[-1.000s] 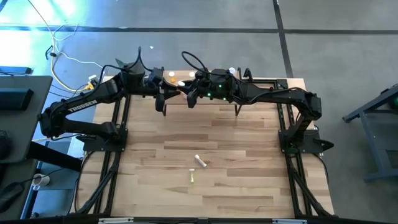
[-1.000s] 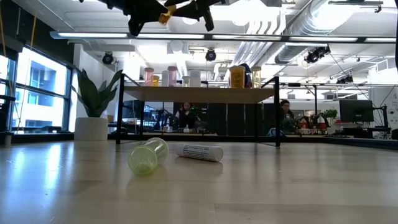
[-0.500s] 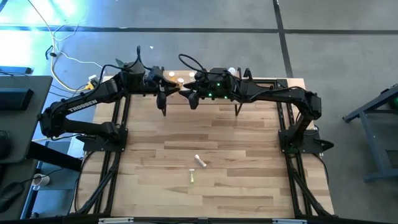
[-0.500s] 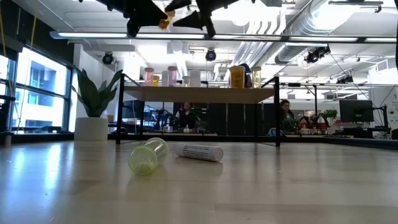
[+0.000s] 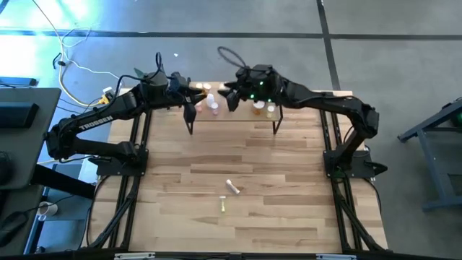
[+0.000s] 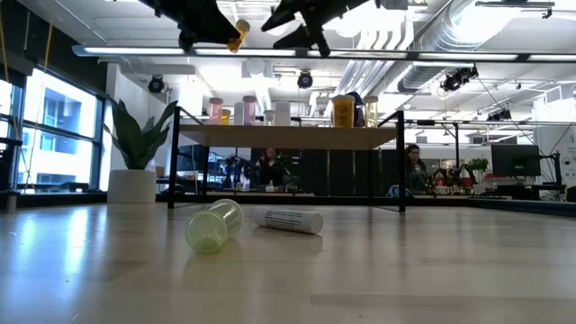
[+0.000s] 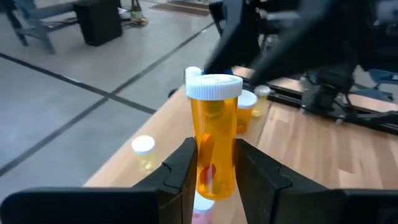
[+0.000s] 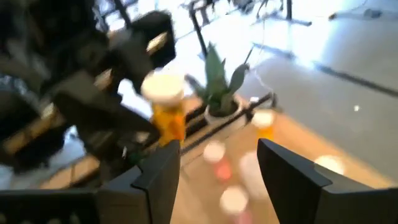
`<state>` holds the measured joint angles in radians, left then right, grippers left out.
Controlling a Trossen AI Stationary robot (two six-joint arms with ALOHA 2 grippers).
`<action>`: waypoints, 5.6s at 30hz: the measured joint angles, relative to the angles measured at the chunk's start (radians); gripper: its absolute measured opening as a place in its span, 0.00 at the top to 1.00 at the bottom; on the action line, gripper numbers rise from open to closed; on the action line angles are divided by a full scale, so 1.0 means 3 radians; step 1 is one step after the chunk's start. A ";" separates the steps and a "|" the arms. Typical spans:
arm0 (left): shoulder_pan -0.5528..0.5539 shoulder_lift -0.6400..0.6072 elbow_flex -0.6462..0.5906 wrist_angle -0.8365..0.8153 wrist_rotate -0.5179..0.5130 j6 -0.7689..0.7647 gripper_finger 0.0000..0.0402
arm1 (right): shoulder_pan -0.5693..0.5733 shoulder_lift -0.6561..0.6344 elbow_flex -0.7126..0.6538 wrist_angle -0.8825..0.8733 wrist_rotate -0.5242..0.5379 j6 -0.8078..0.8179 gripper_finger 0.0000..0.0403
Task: Pick and place medicine bottles onto shelf by color
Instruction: Put the small orange pill bottle on the shelf
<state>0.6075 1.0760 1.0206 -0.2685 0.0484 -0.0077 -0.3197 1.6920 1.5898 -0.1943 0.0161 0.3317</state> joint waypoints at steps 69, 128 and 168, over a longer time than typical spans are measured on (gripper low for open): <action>-0.0089 0.0572 -0.0001 0.1223 -0.0681 0.1216 0.79 | -0.0423 0.0214 -0.0004 0.1035 -0.0737 -0.0988 0.49; -0.0088 0.0572 -0.0001 0.1204 -0.0629 0.0970 0.72 | -0.0430 0.0209 -0.0004 0.0984 -0.0792 -0.0805 0.75; 0.0004 0.0398 0.0000 0.0957 -0.0985 0.0756 0.44 | -0.0752 0.0379 -0.0004 0.0353 -0.0107 -0.0753 0.75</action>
<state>0.6086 1.1954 1.0206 0.0185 -0.2470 0.2192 -0.5454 1.8058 1.5887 -0.0883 -0.0160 0.1059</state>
